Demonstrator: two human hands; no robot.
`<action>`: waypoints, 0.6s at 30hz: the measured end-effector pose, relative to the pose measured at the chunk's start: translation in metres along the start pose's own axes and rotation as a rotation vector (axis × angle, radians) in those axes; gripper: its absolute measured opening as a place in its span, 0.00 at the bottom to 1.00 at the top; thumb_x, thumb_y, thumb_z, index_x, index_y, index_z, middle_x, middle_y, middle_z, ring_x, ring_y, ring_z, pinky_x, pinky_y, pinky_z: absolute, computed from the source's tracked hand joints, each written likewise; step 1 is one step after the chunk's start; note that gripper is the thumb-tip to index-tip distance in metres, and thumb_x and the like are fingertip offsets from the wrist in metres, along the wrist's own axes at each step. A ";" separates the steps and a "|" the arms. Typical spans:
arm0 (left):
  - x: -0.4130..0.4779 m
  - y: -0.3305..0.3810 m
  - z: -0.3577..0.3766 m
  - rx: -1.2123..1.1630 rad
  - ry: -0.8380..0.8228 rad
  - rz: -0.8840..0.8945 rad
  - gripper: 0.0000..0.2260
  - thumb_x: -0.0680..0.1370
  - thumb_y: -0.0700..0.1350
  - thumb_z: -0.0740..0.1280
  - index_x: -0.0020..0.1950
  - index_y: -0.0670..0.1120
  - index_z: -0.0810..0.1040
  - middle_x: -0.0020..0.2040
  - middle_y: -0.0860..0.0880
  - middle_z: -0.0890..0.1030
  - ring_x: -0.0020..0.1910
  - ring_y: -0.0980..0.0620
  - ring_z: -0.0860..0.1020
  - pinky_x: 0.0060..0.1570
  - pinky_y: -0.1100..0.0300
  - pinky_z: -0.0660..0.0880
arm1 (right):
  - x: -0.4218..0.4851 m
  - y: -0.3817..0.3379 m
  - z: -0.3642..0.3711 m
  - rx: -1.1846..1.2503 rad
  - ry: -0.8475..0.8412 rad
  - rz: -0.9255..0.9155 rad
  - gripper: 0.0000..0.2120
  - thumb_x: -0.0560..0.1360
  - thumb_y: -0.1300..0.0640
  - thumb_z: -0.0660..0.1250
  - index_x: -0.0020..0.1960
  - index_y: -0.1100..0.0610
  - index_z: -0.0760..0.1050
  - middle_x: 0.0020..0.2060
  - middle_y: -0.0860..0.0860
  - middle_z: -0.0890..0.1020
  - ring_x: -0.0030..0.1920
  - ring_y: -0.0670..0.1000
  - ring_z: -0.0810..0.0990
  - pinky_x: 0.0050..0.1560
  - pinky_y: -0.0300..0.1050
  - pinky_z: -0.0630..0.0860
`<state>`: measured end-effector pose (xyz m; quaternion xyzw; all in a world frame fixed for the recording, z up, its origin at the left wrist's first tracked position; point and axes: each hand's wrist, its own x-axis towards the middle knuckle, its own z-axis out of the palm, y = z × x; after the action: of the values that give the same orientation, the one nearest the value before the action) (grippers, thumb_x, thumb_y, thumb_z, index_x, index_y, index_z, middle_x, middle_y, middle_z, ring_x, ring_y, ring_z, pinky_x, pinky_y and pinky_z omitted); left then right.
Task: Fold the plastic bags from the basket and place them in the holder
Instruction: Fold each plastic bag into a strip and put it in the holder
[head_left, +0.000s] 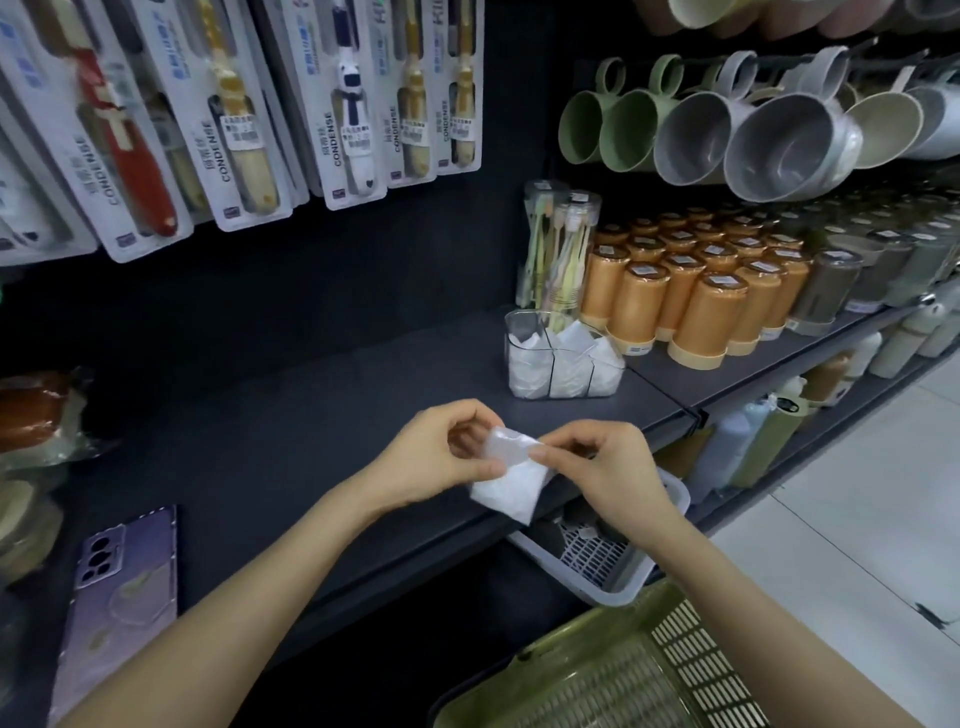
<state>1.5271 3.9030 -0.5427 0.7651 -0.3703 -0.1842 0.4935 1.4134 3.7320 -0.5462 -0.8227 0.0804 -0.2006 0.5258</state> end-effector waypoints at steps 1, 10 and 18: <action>0.008 -0.003 -0.001 -0.021 -0.006 -0.003 0.15 0.68 0.35 0.77 0.49 0.50 0.79 0.44 0.52 0.81 0.44 0.56 0.79 0.49 0.59 0.78 | 0.004 0.005 -0.004 -0.019 0.020 -0.008 0.08 0.71 0.62 0.74 0.38 0.50 0.82 0.33 0.46 0.84 0.34 0.40 0.80 0.38 0.30 0.72; 0.132 -0.033 -0.002 0.102 0.125 -0.172 0.46 0.67 0.47 0.79 0.78 0.47 0.56 0.75 0.50 0.63 0.73 0.53 0.63 0.72 0.55 0.62 | 0.051 0.035 -0.061 -0.278 0.062 -0.023 0.08 0.74 0.55 0.72 0.37 0.47 0.77 0.33 0.44 0.78 0.36 0.43 0.74 0.42 0.43 0.71; 0.160 -0.046 0.009 -0.118 0.104 -0.135 0.45 0.64 0.37 0.80 0.75 0.47 0.60 0.66 0.56 0.70 0.70 0.54 0.68 0.71 0.55 0.64 | 0.074 0.037 -0.081 -0.271 -0.064 -0.080 0.06 0.72 0.57 0.73 0.38 0.49 0.79 0.46 0.41 0.80 0.52 0.39 0.74 0.58 0.40 0.67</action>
<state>1.6436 3.7886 -0.5745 0.7662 -0.2804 -0.1985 0.5430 1.4496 3.6234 -0.5321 -0.8946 0.0572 -0.1825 0.4039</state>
